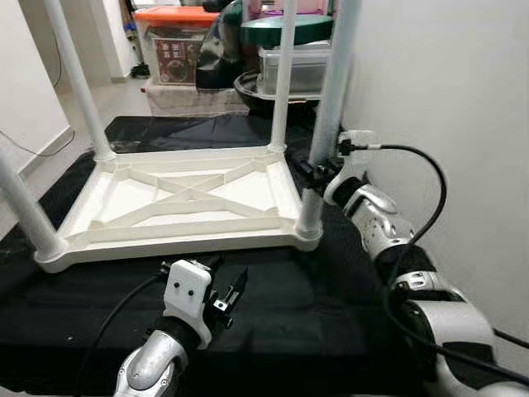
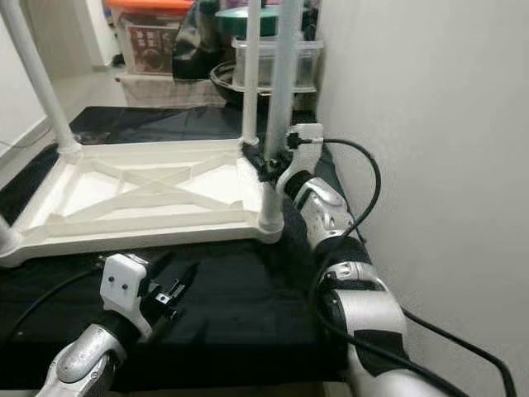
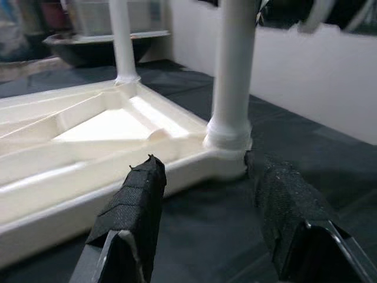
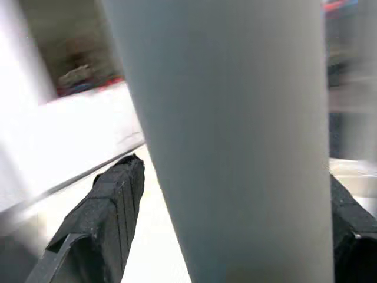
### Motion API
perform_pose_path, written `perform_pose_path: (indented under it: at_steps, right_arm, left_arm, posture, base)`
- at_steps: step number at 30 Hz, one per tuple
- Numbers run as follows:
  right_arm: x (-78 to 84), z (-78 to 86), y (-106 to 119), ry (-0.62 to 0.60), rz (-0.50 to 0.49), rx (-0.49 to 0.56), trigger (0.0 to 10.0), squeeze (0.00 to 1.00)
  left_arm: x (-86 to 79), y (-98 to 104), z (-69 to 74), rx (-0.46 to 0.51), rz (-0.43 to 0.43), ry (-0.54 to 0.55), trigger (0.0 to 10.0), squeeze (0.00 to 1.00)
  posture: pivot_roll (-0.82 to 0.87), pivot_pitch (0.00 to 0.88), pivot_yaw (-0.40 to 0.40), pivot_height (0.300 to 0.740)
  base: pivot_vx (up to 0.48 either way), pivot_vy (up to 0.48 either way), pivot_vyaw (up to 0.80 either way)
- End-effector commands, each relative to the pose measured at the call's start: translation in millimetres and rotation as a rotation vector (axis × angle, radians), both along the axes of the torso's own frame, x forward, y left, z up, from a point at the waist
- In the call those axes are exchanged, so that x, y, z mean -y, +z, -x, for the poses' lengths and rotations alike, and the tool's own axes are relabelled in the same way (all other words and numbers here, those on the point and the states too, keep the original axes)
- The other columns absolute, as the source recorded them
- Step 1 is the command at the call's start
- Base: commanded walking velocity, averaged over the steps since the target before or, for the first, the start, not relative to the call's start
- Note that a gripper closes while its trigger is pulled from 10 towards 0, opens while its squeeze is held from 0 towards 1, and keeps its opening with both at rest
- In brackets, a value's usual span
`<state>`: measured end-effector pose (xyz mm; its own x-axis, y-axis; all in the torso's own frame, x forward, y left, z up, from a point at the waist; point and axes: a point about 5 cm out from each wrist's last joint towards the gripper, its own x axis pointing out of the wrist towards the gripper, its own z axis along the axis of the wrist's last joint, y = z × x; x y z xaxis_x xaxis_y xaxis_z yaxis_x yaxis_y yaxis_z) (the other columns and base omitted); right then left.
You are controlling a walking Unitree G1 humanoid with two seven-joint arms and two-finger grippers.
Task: Building children table
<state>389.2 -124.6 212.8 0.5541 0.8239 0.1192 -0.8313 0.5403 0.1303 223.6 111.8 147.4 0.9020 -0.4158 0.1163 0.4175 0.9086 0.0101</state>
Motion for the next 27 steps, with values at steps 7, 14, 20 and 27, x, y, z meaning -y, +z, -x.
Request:
perform_pose_path:
  at_steps: [7, 14, 20, 27]
  right_arm:
    - [-27.4, 20.1, -6.5, 0.468, 0.051, -0.024, 10.0, 0.00]
    - [-34.8, 21.1, -3.3, 0.528, 0.070, -0.007, 0.0, 0.00]
    - [-27.9, 9.5, -10.3, 0.229, 0.013, -0.005, 0.0, 0.00]
    - [-17.2, -1.6, -15.8, -0.064, 0.006, -0.033, 0.0, 0.00]
  left_arm:
    - [-1.9, -1.0, -1.3, 0.002, -0.014, 0.004, 10.0, 0.00]
    - [-2.4, -1.2, -1.2, 0.001, -0.016, 0.005, 10.0, 0.00]
    - [-5.1, -0.1, 0.5, 0.003, -0.017, 0.018, 10.0, 0.00]
    - [-7.0, -0.4, 0.2, 0.003, -0.018, 0.024, 10.0, 0.00]
  posture:
    - [0.00, 0.000, -0.033, 0.740]
    - [0.00, 0.000, -0.037, 0.740]
    - [0.00, 0.000, -0.035, 0.740]
    - [-0.01, 0.000, -0.035, 0.740]
  base:
    - [0.000, 0.000, 0.00]
    - [0.000, 0.000, 0.00]
    - [0.000, 0.000, 0.00]
    - [0.000, 0.000, 0.00]
